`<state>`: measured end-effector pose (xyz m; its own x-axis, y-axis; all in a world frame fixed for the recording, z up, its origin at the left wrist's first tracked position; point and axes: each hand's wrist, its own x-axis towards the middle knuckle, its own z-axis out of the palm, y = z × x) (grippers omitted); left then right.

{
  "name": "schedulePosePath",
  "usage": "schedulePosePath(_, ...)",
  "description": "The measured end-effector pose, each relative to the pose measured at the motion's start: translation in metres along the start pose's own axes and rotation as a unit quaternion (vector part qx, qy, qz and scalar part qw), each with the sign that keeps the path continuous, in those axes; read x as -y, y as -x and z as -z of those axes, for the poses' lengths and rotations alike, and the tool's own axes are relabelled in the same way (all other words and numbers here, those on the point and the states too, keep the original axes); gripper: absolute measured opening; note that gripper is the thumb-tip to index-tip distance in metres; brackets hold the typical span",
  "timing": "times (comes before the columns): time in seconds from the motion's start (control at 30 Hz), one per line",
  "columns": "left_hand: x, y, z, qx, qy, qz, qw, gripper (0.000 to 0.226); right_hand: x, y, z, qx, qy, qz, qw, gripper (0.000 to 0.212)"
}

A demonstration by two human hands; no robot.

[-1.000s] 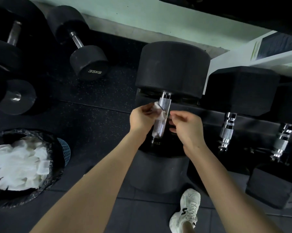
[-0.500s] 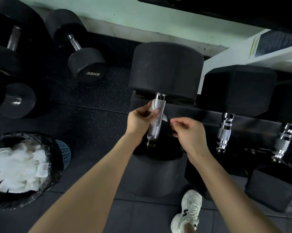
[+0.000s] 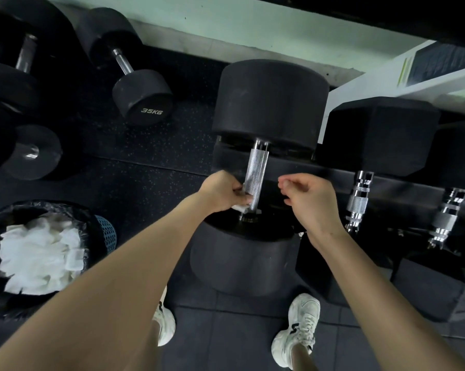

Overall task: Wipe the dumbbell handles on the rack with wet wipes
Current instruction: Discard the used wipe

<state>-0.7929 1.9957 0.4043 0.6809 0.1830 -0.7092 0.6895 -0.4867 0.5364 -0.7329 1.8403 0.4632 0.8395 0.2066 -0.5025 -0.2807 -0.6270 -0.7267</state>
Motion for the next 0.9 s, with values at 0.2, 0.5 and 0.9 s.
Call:
schedulePosePath(0.2, 0.004, 0.022, 0.004, -0.023, -0.028, -0.017, 0.999, 0.021, 0.006, 0.011, -0.004, 0.007, 0.021, 0.019, 1.0, 0.025)
schedulePosePath(0.5, 0.032, 0.142, 0.022, -0.202, 0.379, 0.093, 0.898, 0.009, 0.039, 0.063, 0.012, 0.07, 0.042, 0.052, 0.995, 0.023)
schedulePosePath(0.9, 0.128, 0.363, 0.024, -0.438, 0.477, 0.249, 0.72, 0.02, 0.092, 0.196, -0.003, 0.256, 0.141, 0.109, 0.95, 0.011)
